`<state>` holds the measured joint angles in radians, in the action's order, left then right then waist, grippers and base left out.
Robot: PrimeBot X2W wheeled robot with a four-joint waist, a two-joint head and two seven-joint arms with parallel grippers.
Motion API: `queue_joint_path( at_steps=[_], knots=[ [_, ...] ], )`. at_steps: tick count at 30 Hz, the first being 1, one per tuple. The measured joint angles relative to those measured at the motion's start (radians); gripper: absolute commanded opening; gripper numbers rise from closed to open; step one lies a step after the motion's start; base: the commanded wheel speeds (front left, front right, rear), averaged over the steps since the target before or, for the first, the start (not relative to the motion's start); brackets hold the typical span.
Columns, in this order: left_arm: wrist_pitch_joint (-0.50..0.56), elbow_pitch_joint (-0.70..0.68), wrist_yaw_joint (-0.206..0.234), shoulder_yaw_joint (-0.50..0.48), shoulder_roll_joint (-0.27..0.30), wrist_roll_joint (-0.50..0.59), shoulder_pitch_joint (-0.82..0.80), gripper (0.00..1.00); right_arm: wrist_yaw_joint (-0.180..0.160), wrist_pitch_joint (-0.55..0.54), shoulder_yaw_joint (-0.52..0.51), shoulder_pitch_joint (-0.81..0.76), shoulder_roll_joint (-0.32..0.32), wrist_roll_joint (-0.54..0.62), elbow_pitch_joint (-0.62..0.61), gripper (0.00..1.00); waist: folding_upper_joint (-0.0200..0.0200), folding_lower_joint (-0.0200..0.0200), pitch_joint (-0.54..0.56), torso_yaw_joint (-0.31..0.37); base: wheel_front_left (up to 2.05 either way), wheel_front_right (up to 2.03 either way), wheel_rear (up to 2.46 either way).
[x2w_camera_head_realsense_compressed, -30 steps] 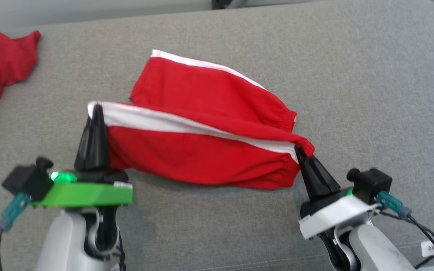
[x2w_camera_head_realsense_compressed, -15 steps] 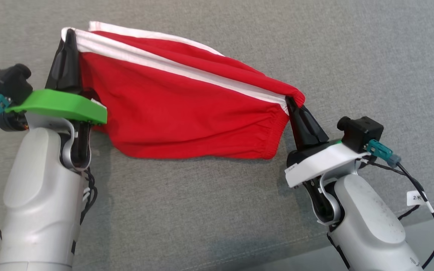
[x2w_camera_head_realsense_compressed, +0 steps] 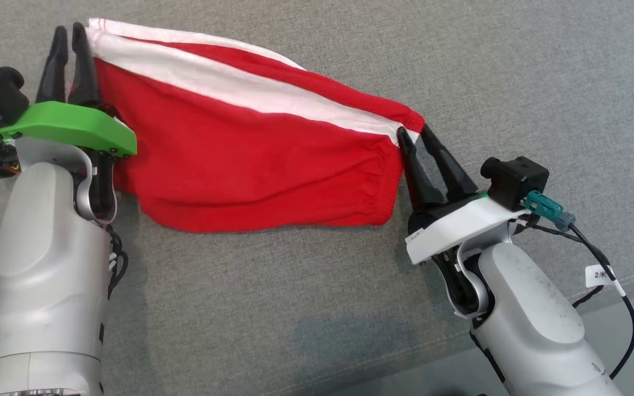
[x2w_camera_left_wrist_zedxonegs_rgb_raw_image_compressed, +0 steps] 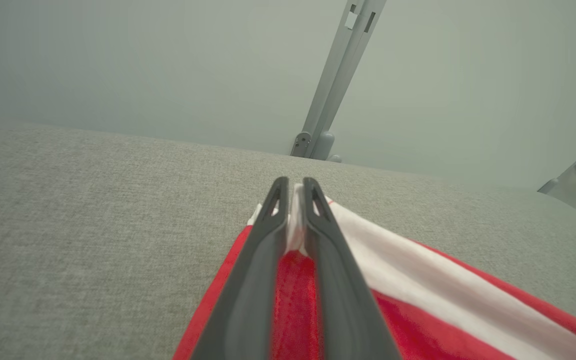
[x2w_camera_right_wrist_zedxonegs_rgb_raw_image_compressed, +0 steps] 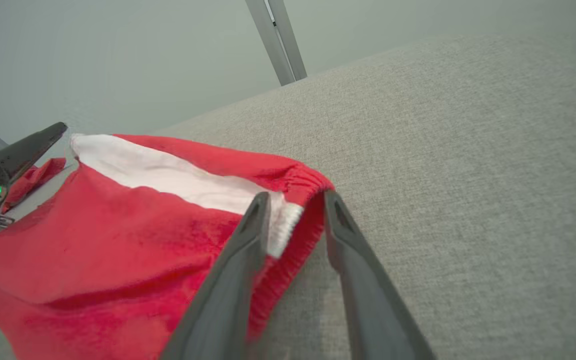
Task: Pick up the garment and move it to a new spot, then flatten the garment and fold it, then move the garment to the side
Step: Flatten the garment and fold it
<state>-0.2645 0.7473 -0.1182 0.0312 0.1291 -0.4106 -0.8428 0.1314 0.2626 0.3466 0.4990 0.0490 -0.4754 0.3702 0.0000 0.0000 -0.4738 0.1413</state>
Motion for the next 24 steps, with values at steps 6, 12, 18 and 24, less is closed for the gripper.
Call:
queue_joint_path(
  at_steps=[6, 12, 18, 24],
  knots=[
    [0.0, 0.017, -0.002, -0.004, -0.019, 0.044, 0.0, 1.0, 0.0, 0.0, -0.003, -0.014, 0.0, 0.024, -0.019, 1.0, 0.0, 0.0, 0.023, -0.011, 0.0, 0.0, 0.0],
    [0.0, 0.022, -0.007, -0.002, -0.027, 0.041, 0.025, 1.0, 0.0, 0.0, -0.045, -0.05, 0.0, 0.064, -0.03, 1.0, 0.0, 0.0, 0.053, -0.023, 0.0, 0.0, 0.0],
    [0.0, 0.061, -0.009, 0.026, -0.012, 0.008, 0.083, 1.0, 0.0, 0.0, -0.103, -0.113, 0.0, 0.13, -0.043, 1.0, 0.0, 0.0, 0.093, -0.034, 0.0, 0.0, 0.0],
    [0.046, 0.118, -0.01, 0.105, 0.011, -0.059, 0.129, 1.0, 0.0, 0.0, -0.148, -0.182, 0.0, 0.164, -0.068, 1.0, 0.0, 0.0, 0.141, -0.042, 0.0, 0.0, 0.0]
  ],
)
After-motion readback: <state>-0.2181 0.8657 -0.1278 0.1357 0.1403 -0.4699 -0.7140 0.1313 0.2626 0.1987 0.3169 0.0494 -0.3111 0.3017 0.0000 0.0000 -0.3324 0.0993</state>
